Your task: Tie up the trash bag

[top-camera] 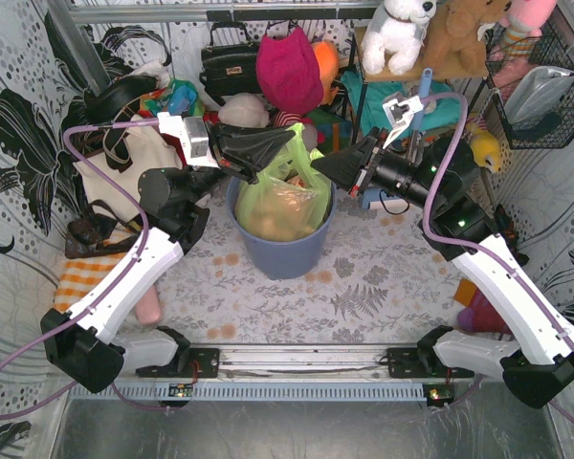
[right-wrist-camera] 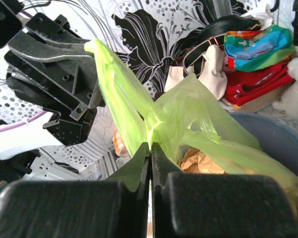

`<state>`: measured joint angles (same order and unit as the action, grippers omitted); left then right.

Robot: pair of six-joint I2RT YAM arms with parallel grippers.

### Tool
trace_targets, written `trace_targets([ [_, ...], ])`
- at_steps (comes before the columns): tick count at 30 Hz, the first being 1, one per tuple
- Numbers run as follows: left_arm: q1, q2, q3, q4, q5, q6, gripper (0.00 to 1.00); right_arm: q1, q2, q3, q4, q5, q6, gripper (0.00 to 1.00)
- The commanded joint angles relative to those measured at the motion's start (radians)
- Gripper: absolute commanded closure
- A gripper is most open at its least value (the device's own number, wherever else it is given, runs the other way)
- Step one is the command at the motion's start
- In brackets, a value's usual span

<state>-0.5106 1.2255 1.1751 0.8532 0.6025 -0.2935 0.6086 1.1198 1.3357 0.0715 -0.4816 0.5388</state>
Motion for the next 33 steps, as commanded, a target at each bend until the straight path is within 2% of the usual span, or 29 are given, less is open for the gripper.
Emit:
trace_targets([
  [1,-0.004,-0.007,0.001,0.023,-0.011,0.013,1.00,0.005,-0.034,-0.015,0.114,-0.063,0.001,1.00],
  [12,-0.005,-0.016,0.007,-0.006,-0.019,0.024,1.00,0.005,-0.035,0.022,0.046,-0.143,-0.014,1.00],
  [19,-0.003,-0.006,0.008,-0.005,-0.018,0.024,1.00,0.010,-0.020,0.019,0.011,-0.143,0.014,1.00],
  [29,-0.005,-0.010,0.005,-0.010,-0.021,0.028,1.00,0.092,0.005,0.015,-0.019,-0.029,0.001,1.00],
  [33,-0.005,-0.009,0.004,-0.012,-0.022,0.029,1.00,0.133,0.016,0.023,-0.045,0.060,-0.012,1.00],
])
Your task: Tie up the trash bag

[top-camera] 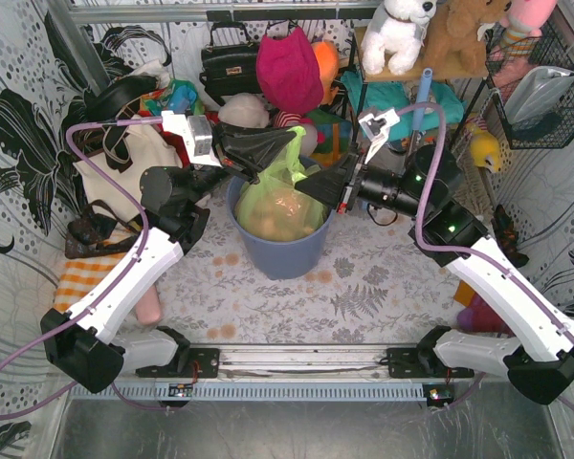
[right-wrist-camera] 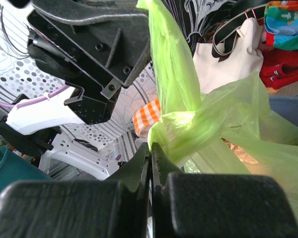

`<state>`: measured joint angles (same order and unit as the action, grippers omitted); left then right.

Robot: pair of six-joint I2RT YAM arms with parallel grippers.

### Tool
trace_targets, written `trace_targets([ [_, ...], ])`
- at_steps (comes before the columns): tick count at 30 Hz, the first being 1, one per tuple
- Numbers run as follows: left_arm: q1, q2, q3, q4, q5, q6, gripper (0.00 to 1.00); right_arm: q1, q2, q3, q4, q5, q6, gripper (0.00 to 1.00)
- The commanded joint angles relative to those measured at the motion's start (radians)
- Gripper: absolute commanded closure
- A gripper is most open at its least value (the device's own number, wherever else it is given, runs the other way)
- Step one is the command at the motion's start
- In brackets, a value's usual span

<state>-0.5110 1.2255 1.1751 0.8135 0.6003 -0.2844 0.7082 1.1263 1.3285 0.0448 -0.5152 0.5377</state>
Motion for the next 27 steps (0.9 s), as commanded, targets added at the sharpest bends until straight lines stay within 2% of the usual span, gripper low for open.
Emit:
trace_targets([
  [1,-0.004,-0.009,0.004,0.029,-0.019,0.019,1.00,0.045,0.013,0.029,-0.023,0.118,-0.014,1.00],
  [15,-0.003,-0.009,-0.003,0.034,-0.019,0.016,1.00,0.216,0.031,-0.025,0.016,0.565,-0.008,1.00],
  [27,-0.004,-0.004,0.018,-0.010,-0.007,0.021,1.00,0.316,0.051,-0.084,0.103,0.825,-0.025,1.00],
])
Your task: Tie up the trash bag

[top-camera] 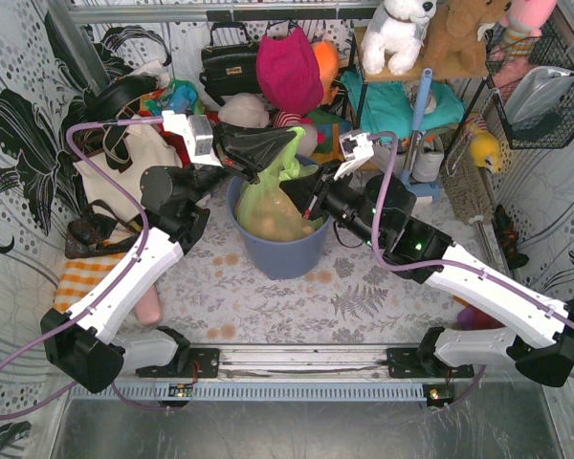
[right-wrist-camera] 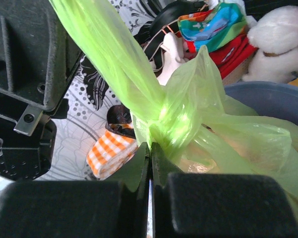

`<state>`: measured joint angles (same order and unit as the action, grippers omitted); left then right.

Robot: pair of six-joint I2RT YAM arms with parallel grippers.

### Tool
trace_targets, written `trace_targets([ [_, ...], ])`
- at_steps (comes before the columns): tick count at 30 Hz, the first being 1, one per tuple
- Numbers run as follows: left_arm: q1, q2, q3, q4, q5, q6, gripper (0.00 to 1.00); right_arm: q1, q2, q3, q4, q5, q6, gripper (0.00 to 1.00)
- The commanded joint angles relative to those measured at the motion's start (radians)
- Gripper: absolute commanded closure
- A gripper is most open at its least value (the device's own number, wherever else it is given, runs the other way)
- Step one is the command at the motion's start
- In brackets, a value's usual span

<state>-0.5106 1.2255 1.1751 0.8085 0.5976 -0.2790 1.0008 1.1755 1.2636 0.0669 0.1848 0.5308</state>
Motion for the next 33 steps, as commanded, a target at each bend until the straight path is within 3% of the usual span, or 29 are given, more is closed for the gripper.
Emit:
trace_targets([
  [1,-0.005,-0.002,0.021,-0.007,-0.001,0.017,1.00,0.031,0.009,-0.017,0.081,0.150,-0.024,1.00],
  [33,-0.005,-0.018,0.011,-0.042,0.000,0.050,1.00,0.090,0.204,-0.067,0.391,0.652,0.131,1.00],
])
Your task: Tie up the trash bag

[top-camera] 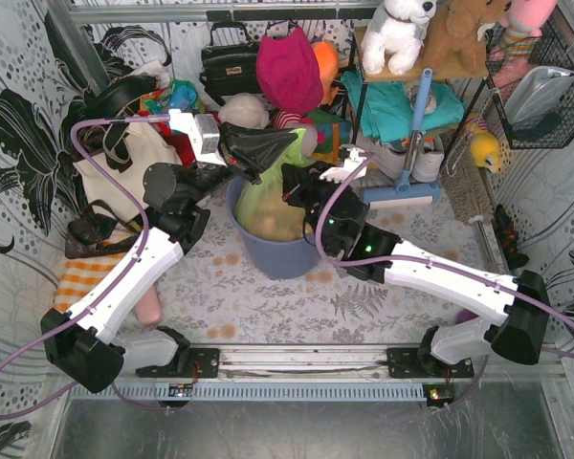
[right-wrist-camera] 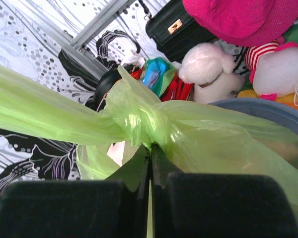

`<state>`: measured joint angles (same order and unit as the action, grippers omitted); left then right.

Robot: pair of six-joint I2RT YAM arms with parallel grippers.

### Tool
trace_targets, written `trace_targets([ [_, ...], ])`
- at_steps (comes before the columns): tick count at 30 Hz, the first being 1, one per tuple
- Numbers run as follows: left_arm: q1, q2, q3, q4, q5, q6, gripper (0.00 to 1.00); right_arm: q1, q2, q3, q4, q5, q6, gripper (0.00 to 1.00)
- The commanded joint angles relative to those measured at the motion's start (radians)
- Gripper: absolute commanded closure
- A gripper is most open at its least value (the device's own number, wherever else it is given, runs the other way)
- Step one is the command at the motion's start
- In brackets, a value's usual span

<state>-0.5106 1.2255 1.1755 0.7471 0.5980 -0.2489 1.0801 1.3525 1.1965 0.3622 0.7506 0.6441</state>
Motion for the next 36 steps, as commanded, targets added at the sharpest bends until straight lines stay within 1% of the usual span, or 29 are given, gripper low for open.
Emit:
trace_targets([
  [1,-0.004,-0.019,0.010,0.020,0.000,0.020,1.00,0.012,0.035,0.000,0.113,0.098,0.016,1.00],
  [9,-0.004,-0.028,0.009,-0.001,0.002,0.031,1.00,0.016,0.080,0.003,0.208,0.184,-0.010,1.00],
  [12,-0.004,-0.033,0.007,-0.013,0.011,0.035,1.00,0.017,0.082,-0.027,0.300,0.214,-0.053,1.00],
  [16,-0.005,-0.048,-0.008,-0.017,0.013,0.035,1.00,0.017,0.083,-0.061,0.424,0.216,-0.109,1.00],
  [22,-0.005,-0.063,-0.026,-0.030,0.036,0.034,1.00,0.016,0.105,-0.052,0.510,0.240,-0.173,1.00],
  [26,-0.004,-0.071,-0.031,-0.044,0.048,0.037,1.00,0.017,0.129,-0.050,0.618,0.240,-0.249,1.00],
  [33,-0.004,-0.093,-0.044,-0.081,0.069,0.053,1.00,0.016,0.165,-0.060,0.742,0.264,-0.326,1.00],
  [36,-0.003,-0.113,-0.051,-0.114,0.052,0.076,1.00,0.016,0.170,-0.062,0.751,0.260,-0.334,1.00],
])
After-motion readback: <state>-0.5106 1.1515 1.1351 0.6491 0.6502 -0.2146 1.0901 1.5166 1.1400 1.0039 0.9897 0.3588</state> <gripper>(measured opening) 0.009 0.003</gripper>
